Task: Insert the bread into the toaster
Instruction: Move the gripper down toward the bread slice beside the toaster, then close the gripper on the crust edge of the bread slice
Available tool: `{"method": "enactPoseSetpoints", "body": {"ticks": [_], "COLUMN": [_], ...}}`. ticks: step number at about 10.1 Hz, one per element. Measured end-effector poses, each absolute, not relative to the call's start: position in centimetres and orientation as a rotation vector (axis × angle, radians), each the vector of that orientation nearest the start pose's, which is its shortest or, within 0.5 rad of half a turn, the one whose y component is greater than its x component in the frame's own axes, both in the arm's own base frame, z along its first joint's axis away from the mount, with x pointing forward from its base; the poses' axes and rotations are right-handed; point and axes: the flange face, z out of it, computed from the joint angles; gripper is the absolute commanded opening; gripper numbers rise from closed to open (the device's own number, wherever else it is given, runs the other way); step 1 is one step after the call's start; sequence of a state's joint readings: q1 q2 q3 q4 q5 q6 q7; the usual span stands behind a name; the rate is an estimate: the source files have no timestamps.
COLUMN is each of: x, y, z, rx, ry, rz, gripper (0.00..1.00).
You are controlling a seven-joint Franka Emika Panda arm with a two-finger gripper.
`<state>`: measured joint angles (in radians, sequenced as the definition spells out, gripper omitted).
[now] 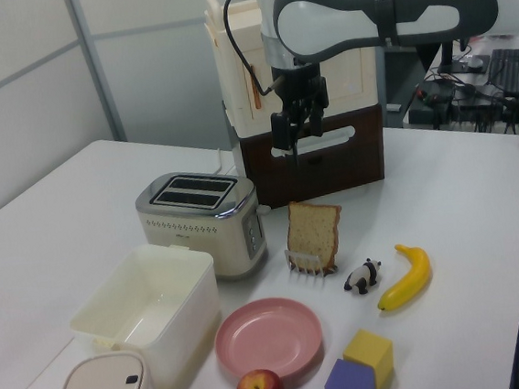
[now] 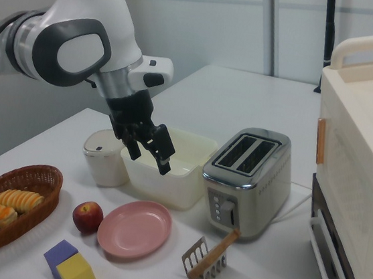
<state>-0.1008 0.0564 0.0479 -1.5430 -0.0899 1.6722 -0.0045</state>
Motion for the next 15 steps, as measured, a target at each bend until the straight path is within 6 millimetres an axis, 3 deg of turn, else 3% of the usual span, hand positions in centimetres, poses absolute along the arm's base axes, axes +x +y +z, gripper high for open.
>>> {"method": "enactPoseSetpoints", "body": {"ticks": [2, 6, 8, 11, 15], "x": [58.1, 60.6, 62.3, 64.0, 64.0], "y": [-5.5, -11.4, -13.1, -13.9, -14.0], "z": [61.0, 56.7, 52.8, 47.3, 45.7], "rx": [-3.228, -3.243, -3.314, -3.375, -3.376], "ry": [0.127, 0.256, 0.244, 0.197, 0.190], "rz": [-0.099, -0.150, -0.120, -0.012, 0.035], "gripper": [1.00, 1.00, 1.00, 1.00, 1.00]}}
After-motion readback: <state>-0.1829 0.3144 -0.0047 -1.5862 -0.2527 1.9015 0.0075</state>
